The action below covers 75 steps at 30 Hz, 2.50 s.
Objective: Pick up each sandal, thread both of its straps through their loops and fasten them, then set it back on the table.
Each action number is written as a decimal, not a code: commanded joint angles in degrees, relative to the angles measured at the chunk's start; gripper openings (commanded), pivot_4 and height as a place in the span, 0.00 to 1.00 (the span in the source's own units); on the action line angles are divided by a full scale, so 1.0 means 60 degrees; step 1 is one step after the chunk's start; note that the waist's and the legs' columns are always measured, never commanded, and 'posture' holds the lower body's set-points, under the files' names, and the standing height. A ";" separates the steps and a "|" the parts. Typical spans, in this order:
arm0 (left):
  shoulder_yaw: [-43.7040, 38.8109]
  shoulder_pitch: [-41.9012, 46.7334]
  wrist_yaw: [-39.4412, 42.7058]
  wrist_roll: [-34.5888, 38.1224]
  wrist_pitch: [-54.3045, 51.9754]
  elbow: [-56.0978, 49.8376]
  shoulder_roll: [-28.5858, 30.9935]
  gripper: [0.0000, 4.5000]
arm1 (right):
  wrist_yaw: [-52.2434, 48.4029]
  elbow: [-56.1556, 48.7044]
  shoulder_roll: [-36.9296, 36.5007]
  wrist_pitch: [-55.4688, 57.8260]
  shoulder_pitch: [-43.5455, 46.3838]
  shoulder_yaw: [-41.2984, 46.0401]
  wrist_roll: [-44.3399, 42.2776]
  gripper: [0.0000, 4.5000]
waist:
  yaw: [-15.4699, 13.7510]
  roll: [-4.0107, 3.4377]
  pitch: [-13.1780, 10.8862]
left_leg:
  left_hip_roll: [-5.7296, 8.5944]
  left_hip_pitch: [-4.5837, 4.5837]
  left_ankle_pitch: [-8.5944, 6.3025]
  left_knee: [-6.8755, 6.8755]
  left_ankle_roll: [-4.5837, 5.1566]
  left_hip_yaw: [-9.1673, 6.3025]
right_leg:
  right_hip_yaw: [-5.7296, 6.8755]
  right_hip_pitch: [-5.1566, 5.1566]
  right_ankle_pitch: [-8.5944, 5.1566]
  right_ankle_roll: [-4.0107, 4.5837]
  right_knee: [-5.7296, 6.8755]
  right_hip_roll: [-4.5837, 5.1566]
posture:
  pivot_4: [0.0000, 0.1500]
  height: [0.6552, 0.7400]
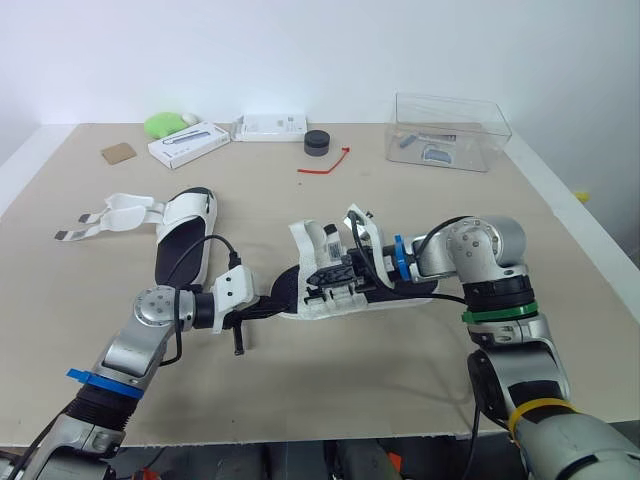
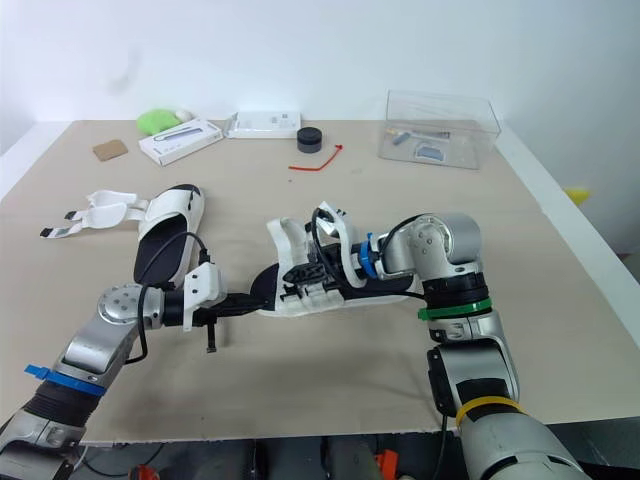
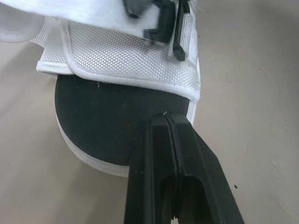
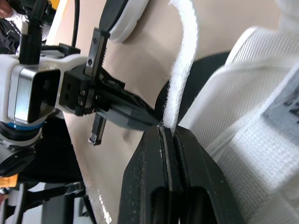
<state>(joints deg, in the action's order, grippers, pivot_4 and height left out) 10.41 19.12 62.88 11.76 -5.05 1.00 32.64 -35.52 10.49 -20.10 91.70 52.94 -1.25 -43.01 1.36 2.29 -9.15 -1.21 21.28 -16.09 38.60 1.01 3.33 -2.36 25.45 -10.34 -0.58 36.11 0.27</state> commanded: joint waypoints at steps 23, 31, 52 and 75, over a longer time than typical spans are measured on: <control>0.0233 -0.0151 -0.0046 -0.0316 -0.0155 0.0340 0.0111 0.00 | 0.4457 -0.0212 -0.0334 0.0134 -0.0723 0.0405 -0.4661 0.01 | 0.0015 0.0001 0.0001 | -0.0001 0.0008 -0.0005 -0.0005 0.0008 -0.0012 | 0.0005 -0.0003 -0.0036 -0.0055 -0.0010 0.0002 | 1.00 1.00; 0.0255 -0.0130 -0.0039 -0.0372 -0.0109 0.0396 0.0138 0.00 | 0.5875 -0.0081 -0.0326 0.0134 -0.0686 0.0773 -0.6161 0.01 | 0.0017 0.0000 0.0001 | -0.0001 0.0016 -0.0018 -0.0006 0.0030 -0.0014 | 0.0006 -0.0003 -0.0042 -0.0057 -0.0019 0.0010 | 1.00 1.00; 0.0356 -0.0143 -0.0126 -0.0471 -0.0046 0.0495 0.0142 0.00 | 0.8400 -0.1648 -0.0180 0.0096 -0.1784 0.0358 -0.7843 0.01 | 0.0039 -0.0032 0.0038 | -0.0008 0.0018 -0.0024 -0.0008 0.0042 -0.0016 | 0.0006 -0.0005 -0.0047 -0.0060 -0.0024 0.0017 | 1.00 1.00; 0.0465 -0.0108 -0.0170 -0.0438 -0.0067 0.0546 0.0140 0.00 | 0.5956 -0.3291 -0.1096 -0.0069 -0.1362 -0.0339 -0.5794 0.53 | 0.0035 -0.0037 0.0045 | -0.0006 0.0022 -0.0060 -0.0009 0.0100 -0.0019 | 0.0013 -0.0005 -0.0073 -0.0065 -0.0044 0.0030 | 1.00 1.00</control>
<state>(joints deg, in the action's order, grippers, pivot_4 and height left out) 11.68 20.01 61.64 11.29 -4.05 1.98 32.62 1.81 -9.47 -25.43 90.16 43.30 -3.72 -79.07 1.57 2.07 -8.88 -1.24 21.42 -16.45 38.54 1.61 3.22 -2.28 25.42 -10.78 -0.96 35.84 0.46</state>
